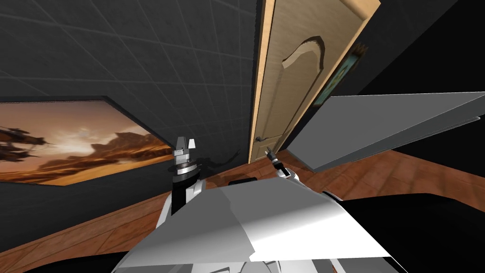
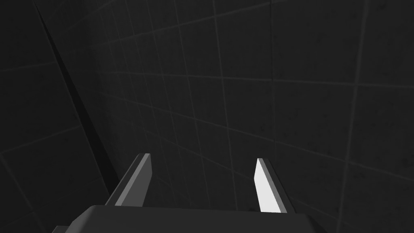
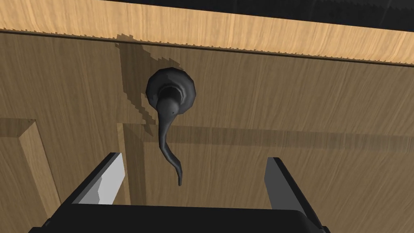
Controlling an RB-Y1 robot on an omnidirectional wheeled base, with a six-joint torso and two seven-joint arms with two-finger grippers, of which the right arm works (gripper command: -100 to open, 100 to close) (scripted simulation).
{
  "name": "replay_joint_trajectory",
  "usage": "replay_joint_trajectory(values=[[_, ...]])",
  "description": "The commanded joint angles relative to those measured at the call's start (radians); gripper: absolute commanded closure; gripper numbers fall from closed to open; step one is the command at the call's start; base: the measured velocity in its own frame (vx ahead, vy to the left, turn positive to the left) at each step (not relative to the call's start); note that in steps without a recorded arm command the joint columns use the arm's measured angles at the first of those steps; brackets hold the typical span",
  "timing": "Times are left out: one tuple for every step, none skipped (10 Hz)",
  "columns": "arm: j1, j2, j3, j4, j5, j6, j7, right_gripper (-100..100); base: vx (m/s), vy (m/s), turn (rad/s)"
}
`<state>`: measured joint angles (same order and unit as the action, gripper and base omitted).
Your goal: Pull the door open
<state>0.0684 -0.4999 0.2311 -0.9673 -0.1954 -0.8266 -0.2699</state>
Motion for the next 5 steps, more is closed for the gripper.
replay_joint_trajectory(values=[[-0.014, -0.009, 0.008, 0.040, -0.007, -0.010, -0.004, -100, 0.050, -0.089, 0.100], [-0.021, -0.016, 0.012, 0.060, -0.011, -0.014, -0.006, -100, 0.044, -0.078, 0.084], [-0.028, -0.022, 0.016, 0.080, -0.015, -0.018, -0.008, -100, 0.053, -0.070, 0.071], [-0.034, -0.029, 0.020, 0.100, -0.018, -0.023, -0.010, -100, 0.045, -0.063, 0.089], [-0.039, -0.033, 0.023, 0.115, -0.021, -0.026, -0.011, -100, 0.046, -0.056, 0.087]])
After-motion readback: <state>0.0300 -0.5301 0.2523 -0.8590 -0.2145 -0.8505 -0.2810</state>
